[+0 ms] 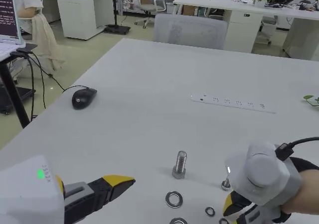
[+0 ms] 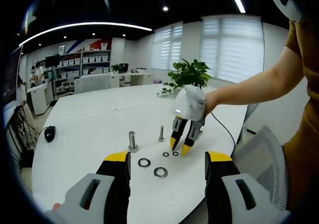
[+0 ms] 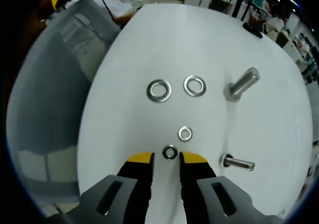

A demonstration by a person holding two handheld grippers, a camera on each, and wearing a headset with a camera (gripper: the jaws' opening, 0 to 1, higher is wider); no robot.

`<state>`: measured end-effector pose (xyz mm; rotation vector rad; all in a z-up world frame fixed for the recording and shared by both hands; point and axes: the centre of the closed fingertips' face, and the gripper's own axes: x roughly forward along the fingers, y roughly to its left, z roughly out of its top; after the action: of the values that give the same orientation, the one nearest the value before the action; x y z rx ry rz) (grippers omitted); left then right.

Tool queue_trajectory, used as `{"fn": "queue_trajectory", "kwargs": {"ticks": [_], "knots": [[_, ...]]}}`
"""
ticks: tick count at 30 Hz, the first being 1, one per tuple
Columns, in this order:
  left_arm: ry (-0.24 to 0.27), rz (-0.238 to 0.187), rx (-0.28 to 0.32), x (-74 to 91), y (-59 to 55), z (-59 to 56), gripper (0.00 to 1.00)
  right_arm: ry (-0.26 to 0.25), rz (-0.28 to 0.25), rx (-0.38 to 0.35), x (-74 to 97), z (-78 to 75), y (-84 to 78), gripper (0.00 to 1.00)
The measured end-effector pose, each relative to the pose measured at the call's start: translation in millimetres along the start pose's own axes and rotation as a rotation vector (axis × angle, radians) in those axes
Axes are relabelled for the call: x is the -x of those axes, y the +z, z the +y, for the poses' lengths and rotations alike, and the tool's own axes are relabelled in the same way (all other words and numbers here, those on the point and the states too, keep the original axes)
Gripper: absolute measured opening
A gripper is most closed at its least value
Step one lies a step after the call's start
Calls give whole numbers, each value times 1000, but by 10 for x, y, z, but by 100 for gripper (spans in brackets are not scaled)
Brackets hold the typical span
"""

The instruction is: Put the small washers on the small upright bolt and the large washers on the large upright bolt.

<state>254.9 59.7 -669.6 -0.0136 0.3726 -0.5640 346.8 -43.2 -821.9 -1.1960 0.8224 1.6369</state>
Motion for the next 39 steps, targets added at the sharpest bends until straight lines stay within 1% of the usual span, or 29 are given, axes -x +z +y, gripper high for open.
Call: {"fn": "queue_trajectory", "kwargs": {"ticks": [3, 4, 5, 9, 17, 23, 30, 39], "knots": [[5, -1, 2, 9, 4, 7, 59, 4, 7, 2, -40, 0, -16, 22], [7, -4, 3, 13, 8, 11, 59, -1, -5, 2, -19, -15, 3, 21], [9, -4, 3, 15, 8, 12, 59, 1, -6, 0, -13, -16, 4, 21], [11, 0, 5, 15, -8, 15, 59, 1, -2, 12, -10, -27, -2, 21], [15, -5, 11, 0, -5, 8, 60, 1, -1, 21, -7, -45, -6, 18], [21, -3, 15, 5, -21, 26, 60, 1, 10, 33, -13, -57, -7, 16], [30, -11, 22, 0, -22, 45, 60, -2, 9, 34, -14, -62, -7, 14], [20, -9, 24, -21, -29, 12, 60, 0, 33, 25, -28, -79, -9, 13]]}}
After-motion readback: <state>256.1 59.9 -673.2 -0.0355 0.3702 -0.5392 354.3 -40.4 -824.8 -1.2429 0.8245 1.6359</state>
